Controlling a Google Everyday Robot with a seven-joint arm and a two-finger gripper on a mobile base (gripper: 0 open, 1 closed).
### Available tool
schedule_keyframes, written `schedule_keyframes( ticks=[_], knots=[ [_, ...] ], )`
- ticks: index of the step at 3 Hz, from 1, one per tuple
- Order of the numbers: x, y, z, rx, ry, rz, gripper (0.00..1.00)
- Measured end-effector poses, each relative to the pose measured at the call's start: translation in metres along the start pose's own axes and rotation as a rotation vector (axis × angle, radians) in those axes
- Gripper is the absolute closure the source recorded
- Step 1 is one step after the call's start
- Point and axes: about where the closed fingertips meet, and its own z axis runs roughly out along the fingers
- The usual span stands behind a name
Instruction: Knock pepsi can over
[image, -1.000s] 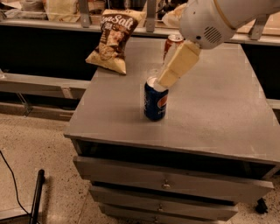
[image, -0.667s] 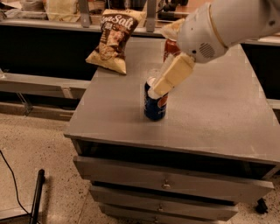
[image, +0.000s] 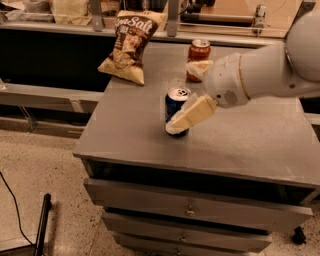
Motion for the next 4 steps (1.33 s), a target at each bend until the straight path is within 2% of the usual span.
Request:
schedule_keyframes(
  ticks=[2, 3, 4],
  knots=[
    [0.032, 0.004, 0.005, 0.061, -0.228, 0.096, 0.0],
    [0.037, 0.003, 0.011, 0.064, -0.315, 0.127, 0.0],
    [0.037, 0.003, 0.011, 0.064, -0.315, 0.127, 0.0]
  ],
)
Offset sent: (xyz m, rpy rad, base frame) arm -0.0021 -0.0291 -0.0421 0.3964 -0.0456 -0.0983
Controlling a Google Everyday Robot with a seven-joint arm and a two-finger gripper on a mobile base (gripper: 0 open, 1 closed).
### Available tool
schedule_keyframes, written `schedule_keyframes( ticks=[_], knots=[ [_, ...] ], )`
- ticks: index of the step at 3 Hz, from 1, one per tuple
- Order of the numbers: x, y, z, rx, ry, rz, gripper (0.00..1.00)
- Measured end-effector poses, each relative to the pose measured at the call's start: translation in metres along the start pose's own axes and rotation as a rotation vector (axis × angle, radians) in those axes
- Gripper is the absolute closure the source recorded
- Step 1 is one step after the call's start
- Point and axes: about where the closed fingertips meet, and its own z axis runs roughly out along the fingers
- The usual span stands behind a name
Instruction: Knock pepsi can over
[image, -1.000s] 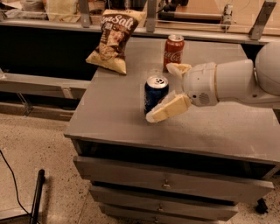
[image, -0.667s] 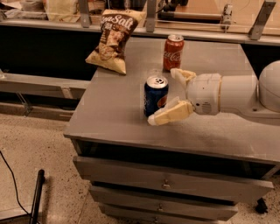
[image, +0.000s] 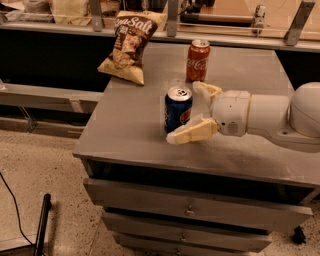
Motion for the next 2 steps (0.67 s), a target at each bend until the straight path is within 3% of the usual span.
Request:
schedule_keyframes(
  ticks=[2],
  knots=[
    [-0.007, 0.005, 0.017, -0.047, -0.076, -0.033, 0.01]
  ],
)
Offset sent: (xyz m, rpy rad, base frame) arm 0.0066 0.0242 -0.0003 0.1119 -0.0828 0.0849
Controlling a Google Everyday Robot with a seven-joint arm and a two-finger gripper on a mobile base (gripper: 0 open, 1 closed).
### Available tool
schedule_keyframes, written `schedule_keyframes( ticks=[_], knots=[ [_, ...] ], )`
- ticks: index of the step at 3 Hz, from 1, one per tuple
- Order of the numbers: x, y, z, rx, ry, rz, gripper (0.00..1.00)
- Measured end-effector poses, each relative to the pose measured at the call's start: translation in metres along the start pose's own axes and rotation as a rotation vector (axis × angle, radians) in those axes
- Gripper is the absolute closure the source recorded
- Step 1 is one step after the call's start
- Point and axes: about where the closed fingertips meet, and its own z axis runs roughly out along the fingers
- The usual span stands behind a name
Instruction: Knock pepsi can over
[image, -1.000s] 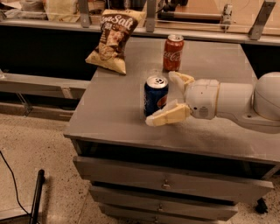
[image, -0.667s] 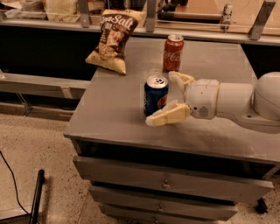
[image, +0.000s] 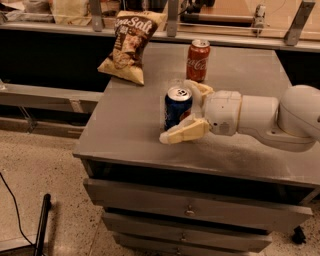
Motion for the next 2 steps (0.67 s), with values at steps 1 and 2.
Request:
schedule_keyframes(
  ticks=[1, 2],
  knots=[
    [-0.0013, 0.001, 0.0008, -0.002, 0.004, 0.0, 0.23],
    [-0.0025, 0.0022, 0.0025, -0.005, 0.004, -0.001, 0.46]
  ],
)
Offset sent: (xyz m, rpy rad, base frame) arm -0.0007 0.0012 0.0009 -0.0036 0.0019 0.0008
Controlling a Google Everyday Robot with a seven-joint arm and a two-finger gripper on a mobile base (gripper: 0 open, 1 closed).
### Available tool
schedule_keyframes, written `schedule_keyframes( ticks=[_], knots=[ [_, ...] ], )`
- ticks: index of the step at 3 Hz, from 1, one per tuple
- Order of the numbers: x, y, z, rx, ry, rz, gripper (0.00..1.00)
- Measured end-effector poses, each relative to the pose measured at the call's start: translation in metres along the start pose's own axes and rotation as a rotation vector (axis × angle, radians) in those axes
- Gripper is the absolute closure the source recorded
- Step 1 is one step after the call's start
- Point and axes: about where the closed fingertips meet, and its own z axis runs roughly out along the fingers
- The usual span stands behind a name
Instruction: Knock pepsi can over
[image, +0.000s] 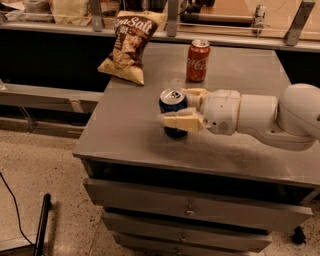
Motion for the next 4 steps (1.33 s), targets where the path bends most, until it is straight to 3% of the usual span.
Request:
schedule_keyframes(
  ticks=[1, 2, 3, 4],
  knots=[
    [-0.005, 0.0, 0.003, -0.004, 0.023, -0.001, 0.69],
    [-0.026, -0.008, 0.002, 0.023, 0.088, -0.024, 0.92],
    [-0.059, -0.016, 0.002, 0.078, 0.257, -0.104, 1.0],
    [-0.106, -0.01, -0.009, 0.11, 0.422, -0.201, 1.0]
  ],
)
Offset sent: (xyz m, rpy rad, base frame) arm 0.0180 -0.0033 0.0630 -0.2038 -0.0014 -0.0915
